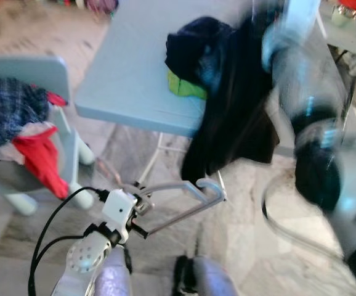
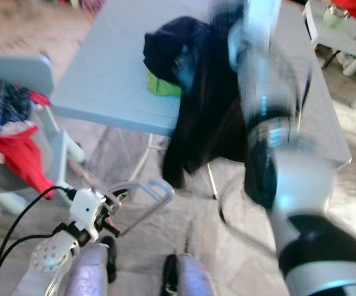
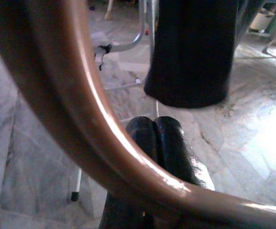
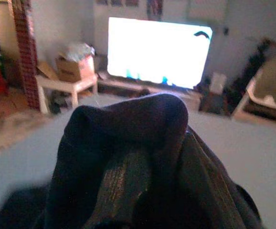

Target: Hang hanger

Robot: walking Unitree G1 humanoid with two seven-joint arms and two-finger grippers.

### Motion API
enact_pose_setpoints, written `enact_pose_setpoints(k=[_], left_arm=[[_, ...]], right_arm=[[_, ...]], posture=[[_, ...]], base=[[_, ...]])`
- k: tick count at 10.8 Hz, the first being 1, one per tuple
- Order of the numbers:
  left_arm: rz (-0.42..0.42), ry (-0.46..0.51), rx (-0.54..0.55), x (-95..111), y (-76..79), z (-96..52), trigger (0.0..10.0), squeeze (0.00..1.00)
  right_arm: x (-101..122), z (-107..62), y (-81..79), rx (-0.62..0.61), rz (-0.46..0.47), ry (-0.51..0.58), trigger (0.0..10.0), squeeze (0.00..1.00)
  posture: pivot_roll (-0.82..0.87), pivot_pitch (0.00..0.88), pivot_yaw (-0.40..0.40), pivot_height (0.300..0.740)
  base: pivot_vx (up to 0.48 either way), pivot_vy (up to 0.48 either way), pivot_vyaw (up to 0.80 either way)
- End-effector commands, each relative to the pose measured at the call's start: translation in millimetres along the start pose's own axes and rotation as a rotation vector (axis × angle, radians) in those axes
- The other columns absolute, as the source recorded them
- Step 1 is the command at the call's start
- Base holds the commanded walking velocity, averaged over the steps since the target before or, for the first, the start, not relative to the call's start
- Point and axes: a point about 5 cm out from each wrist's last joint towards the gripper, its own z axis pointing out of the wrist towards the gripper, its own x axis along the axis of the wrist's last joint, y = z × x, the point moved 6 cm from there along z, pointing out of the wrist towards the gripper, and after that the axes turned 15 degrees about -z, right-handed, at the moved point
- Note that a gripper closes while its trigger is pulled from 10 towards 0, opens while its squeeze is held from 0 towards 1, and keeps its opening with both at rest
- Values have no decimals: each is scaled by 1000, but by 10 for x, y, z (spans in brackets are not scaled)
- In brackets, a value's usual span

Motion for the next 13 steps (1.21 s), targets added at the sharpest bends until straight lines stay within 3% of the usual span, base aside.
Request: enact_pose_setpoints(k=[1,2,3,4,5,6,7,8,9,10,11,12,13], left_arm=[[-1,2,-2,-2,54,-11,10000,0],[1,1,-1,-9,60,-13,10000,0],[22,18,33,43,-21,-3,10000,0],[27,33,62,84,-71,-1,10000,0],[31,40,75,96,-82,-2,10000,0],[32,41,77,89,-58,-3,10000,0],[33,35,71,62,-17,-2,10000,0],[37,29,59,52,3,8,10000,0],[41,27,54,53,-4,20,10000,0],[50,23,50,64,-28,35,10000,0],[53,19,49,63,-45,34,10000,0],[61,3,40,40,-54,19,10000,0],[65,-12,32,15,-55,11,10000,0]], right_arm=[[408,67,116,-51,-15,101,0,0],[613,94,156,-72,0,143,0,0],[1525,53,480,-208,59,357,0,0],[1900,-53,695,-296,38,454,0,0],[2087,-143,848,-360,12,507,0,0],[2165,-237,1029,-441,-76,530,0,0],[1908,-258,1219,-521,-216,442,0,0],[1514,-236,1327,-541,-256,323,0,0],[1089,-209,1327,-515,-312,206,9098,0],[289,-174,1096,-342,-361,4,10000,800],[-126,-199,930,-231,-361,-112,10000,1000],[-888,-373,519,41,-358,-323,10000,1000],[-1102,-474,353,185,-438,-367,10000,1000]], posture=[[124,231,-207,740],[131,231,-214,740],[145,228,-221,740],[152,227,-223,740],[155,228,-225,740],[158,229,-223,740],[154,230,-209,740],[152,229,-202,740],[153,227,-191,740],[157,227,-180,740],[157,226,-170,740],[156,224,-161,740],[150,217,-151,740]], base=[[0,0,0],[0,0,0],[0,0,0],[0,0,0],[0,0,0],[0,0,0],[0,0,0],[0,0,0],[0,0,0],[0,0,0],[0,0,0],[0,0,0],[0,0,0]])
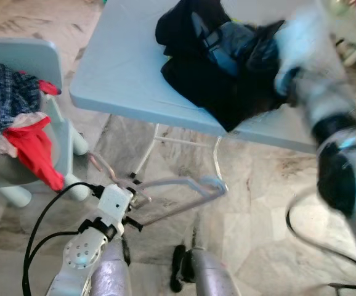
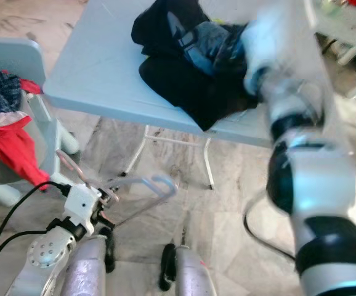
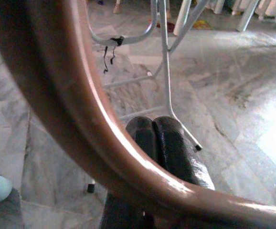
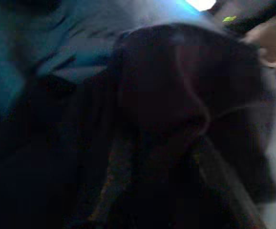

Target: Hang hanger

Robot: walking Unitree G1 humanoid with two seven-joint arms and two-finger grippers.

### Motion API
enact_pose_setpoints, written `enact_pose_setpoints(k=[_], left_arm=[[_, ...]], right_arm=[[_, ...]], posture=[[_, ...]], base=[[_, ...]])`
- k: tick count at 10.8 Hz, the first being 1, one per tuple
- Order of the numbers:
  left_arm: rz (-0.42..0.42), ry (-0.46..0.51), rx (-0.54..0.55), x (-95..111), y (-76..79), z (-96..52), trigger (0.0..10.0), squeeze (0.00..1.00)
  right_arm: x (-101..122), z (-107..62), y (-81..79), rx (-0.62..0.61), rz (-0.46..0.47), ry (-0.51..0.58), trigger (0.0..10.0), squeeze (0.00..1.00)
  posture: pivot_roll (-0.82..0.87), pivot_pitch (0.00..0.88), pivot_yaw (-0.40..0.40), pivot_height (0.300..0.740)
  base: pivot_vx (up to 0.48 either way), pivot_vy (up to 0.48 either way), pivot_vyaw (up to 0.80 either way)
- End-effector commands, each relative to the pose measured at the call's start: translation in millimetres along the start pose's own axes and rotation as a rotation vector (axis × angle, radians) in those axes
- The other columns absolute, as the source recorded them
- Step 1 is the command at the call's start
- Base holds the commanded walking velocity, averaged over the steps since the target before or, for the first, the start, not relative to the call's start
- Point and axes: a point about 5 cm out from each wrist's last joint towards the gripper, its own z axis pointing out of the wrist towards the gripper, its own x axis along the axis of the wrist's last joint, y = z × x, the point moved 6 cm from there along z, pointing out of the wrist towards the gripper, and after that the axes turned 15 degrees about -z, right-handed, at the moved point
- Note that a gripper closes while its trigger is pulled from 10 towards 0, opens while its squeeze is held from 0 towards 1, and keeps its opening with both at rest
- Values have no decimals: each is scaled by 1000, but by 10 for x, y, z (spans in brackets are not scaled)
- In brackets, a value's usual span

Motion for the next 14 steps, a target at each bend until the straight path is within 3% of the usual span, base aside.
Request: enact_pose_setpoints(k=[1,2,3,4,5,7,9,11,12,13,14], left_arm=[[-4,-35,-17,-87,45,-8,10000,0],[0,-52,-19,-122,42,12,10000,0],[0,-61,-22,-150,58,16,10000,0],[1,-57,-20,-149,58,14,10000,0],[8,-23,37,-90,-55,24,10000,0],[12,11,95,-8,-208,62,10000,0],[22,35,105,65,-246,139,10000,0],[19,65,125,109,-259,158,10000,0],[20,120,246,205,-407,125,10000,0],[-6,129,272,205,-438,119,10000,0],[-30,130,274,187,-406,160,10000,0]], right_arm=[[-49,-32,11,50,-69,-10,10000,1000],[-298,-90,-129,135,-184,-60,10000,1000],[-463,-163,-5,37,-182,-63,10000,1000],[-509,-192,66,-17,-142,-59,10000,1000],[-719,-368,253,-190,10,-6,10000,1000],[-954,-595,265,-342,195,69,10000,1000],[-1067,-826,343,-510,234,110,10000,1000],[-1049,-955,371,-554,229,152,10000,1000],[-1056,-1045,317,-566,232,162,10000,1000],[-1090,-1069,260,-568,292,158,10000,1000],[-1092,-1040,-118,-439,413,174,10000,1000]], posture=[[144,212,-146,740],[128,205,-139,740],[115,197,-137,740],[110,193,-138,740],[107,182,-131,740],[91,160,-116,740],[75,147,-109,740],[64,141,-109,740],[56,125,-114,740],[53,123,-113,740],[45,120,-105,740]], base=[[0,0,0],[0,0,0],[0,0,0],[0,0,0],[0,0,0],[0,0,0],[0,0,0],[0,0,0],[0,0,0],[0,0,0],[0,0,0]])
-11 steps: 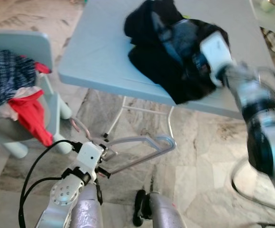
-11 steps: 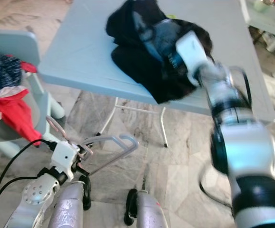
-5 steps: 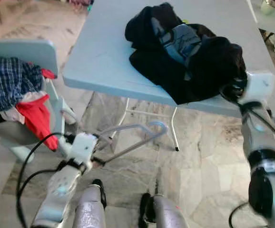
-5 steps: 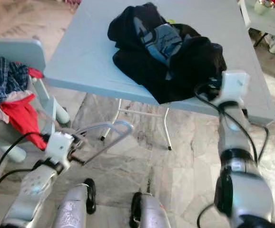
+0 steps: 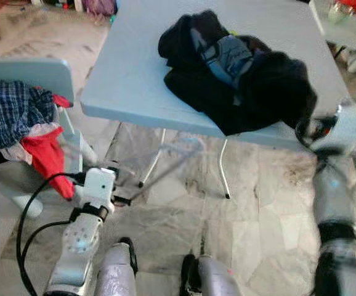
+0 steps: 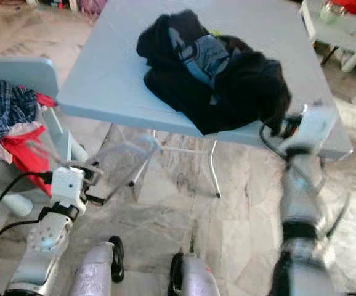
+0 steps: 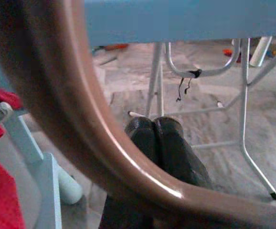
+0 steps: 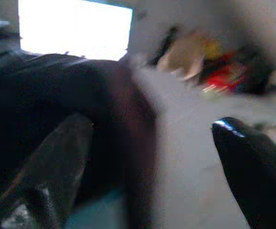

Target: Hang hanger

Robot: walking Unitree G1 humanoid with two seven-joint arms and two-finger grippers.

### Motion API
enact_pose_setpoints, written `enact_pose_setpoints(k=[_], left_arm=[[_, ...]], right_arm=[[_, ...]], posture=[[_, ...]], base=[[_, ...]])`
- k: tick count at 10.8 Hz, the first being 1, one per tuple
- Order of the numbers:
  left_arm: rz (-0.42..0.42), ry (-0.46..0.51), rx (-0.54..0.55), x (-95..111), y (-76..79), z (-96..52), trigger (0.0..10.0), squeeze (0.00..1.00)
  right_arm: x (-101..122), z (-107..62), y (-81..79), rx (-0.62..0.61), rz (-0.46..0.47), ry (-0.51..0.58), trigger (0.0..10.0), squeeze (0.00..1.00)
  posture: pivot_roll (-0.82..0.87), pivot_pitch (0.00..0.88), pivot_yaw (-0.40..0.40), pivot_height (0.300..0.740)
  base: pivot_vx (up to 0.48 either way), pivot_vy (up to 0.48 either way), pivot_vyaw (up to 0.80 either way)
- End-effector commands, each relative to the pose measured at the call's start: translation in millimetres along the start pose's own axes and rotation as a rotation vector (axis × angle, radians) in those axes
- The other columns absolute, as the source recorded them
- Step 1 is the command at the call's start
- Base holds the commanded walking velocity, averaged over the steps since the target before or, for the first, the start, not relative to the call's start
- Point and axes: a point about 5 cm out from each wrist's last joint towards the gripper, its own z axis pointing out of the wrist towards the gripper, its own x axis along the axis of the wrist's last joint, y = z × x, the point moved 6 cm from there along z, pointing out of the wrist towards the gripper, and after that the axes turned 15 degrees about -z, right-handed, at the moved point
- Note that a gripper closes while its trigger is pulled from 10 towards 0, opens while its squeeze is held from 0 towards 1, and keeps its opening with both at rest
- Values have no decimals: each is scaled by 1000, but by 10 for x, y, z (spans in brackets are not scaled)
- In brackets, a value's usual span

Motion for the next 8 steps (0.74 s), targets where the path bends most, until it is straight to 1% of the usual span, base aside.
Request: enact_pose_setpoints(k=[1,2,3,4,5,6,8], left_arm=[[4,-8,-39,-32,106,17,10000,0],[5,-9,-54,-25,119,35,10000,0],[7,-6,-51,-6,99,58,10000,0],[11,7,-32,31,60,73,10000,0],[9,32,-5,92,25,90,10000,0],[9,51,1,143,30,116,10000,0],[19,64,-22,201,70,169,10000,0]], right_arm=[[-1,-38,-130,87,45,-9,10000,1000],[-51,-74,-306,203,71,-45,10000,1000],[-22,-96,-339,248,50,-39,10000,1000],[61,-56,-144,146,30,-16,10000,1000],[122,-65,31,30,-25,2,10000,1000],[102,-144,-18,-1,-53,-8,10000,1000],[6,-266,-229,15,-43,-50,10000,1000]], posture=[[40,119,-101,740],[33,118,-95,740],[32,118,-93,740],[32,118,-93,740],[30,117,-92,740],[28,116,-92,740],[26,119,-87,740]], base=[[0,0,0],[0,0,0],[0,0,0],[0,0,0],[0,0,0],[0,0,0],[0,0,0]])
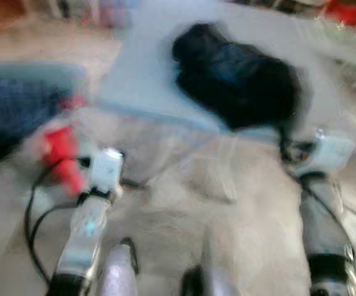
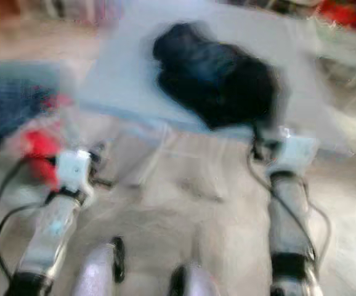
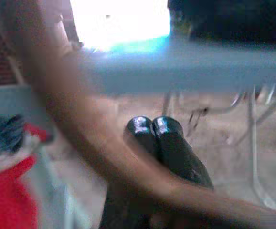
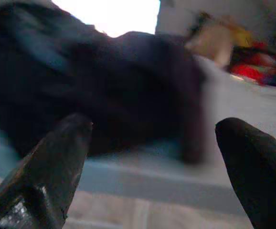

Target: Hang hanger

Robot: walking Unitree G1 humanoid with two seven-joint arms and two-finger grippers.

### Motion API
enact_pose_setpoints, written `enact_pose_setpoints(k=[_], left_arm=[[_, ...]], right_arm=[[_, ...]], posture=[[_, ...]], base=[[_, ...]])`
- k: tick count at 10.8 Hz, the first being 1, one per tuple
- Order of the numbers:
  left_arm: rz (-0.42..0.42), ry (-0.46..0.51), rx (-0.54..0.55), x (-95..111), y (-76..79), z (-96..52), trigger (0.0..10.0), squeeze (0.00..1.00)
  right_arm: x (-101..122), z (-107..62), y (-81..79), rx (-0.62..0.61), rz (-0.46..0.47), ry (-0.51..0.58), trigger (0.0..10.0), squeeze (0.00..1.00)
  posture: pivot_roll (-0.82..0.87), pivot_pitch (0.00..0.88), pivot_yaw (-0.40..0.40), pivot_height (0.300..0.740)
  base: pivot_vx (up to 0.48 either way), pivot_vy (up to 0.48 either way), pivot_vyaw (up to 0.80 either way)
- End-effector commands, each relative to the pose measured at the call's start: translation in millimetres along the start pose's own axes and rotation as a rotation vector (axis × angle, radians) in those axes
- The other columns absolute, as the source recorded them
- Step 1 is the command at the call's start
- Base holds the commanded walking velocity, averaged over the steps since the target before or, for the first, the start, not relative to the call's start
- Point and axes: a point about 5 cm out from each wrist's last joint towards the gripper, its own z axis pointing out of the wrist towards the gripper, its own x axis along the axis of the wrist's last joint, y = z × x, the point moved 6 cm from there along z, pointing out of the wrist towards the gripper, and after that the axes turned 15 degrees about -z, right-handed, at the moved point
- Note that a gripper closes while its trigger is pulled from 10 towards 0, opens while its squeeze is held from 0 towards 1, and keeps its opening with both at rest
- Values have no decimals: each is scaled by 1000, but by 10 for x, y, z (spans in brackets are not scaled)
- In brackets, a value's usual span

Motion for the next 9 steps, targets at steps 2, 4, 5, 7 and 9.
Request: enact_pose_setpoints(k=[2,4,5,7,9], left_arm=[[18,-5,-24,13,18,44,10000,0],[23,-9,-29,-2,29,45,10000,0],[23,-11,-33,-12,45,51,10000,0],[41,-24,-30,-40,39,59,10000,0],[22,-42,1,-37,-27,88,10000,0]], right_arm=[[-12,-48,59,-26,-22,-13,10000,1000],[-10,-18,140,-47,-34,-23,10000,1000],[-13,-9,142,-51,-33,-25,10000,1000],[-26,11,116,-54,-30,-35,10000,1000],[-66,5,66,-40,36,-53,10000,1000]], posture=[[20,124,-81,740],[17,125,-81,740],[17,125,-82,740],[16,138,-78,740],[13,168,-71,740]], base=[[0,0,0],[0,0,0],[0,0,0],[0,0,0],[0,0,0]])
